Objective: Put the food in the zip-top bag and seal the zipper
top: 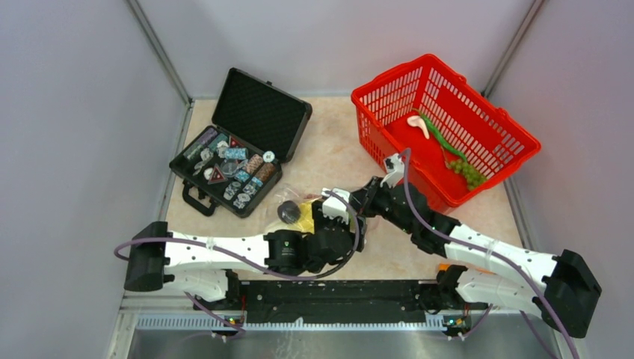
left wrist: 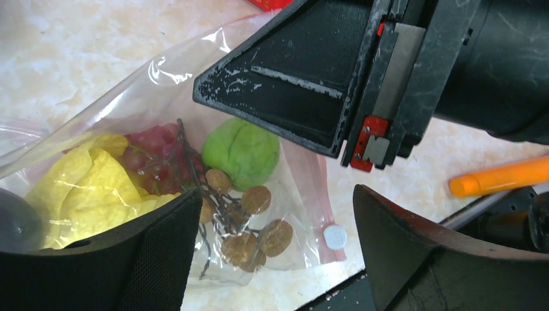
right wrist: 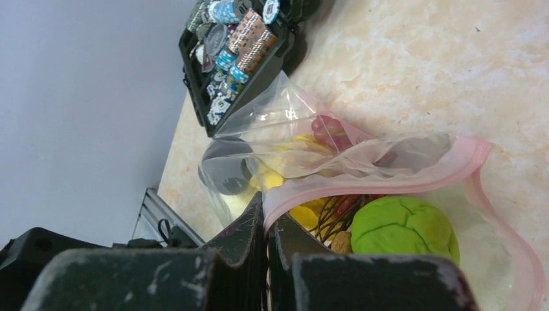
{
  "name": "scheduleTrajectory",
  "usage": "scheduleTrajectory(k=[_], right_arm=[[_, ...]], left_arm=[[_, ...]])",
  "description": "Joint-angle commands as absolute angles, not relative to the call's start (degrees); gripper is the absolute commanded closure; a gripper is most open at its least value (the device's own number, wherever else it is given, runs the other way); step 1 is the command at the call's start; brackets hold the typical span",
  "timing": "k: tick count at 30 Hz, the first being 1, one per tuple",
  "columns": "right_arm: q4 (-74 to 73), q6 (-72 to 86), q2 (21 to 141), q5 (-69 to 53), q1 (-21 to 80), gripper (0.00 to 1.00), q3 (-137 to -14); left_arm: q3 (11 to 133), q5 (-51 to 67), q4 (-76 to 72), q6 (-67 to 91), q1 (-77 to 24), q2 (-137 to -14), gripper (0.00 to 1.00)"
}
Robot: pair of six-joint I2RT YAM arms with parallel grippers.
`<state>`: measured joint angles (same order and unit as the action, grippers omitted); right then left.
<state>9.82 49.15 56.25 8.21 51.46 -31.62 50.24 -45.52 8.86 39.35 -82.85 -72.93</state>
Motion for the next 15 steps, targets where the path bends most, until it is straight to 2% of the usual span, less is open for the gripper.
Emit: scheduleTrajectory(k=[1,15], right_arm=[[11.22,48.98,54.96,8.21,52.2,0.99,-35.3],[8.62,49.33,55.2,8.48,52.24,0.99,-37.95]], left_arm=[[54.09,-49.53,8.09,39.23,-83.06,-75.16,0.14],[56.1,-57.63,8.41,39.13,-83.06,-82.65,0.21]])
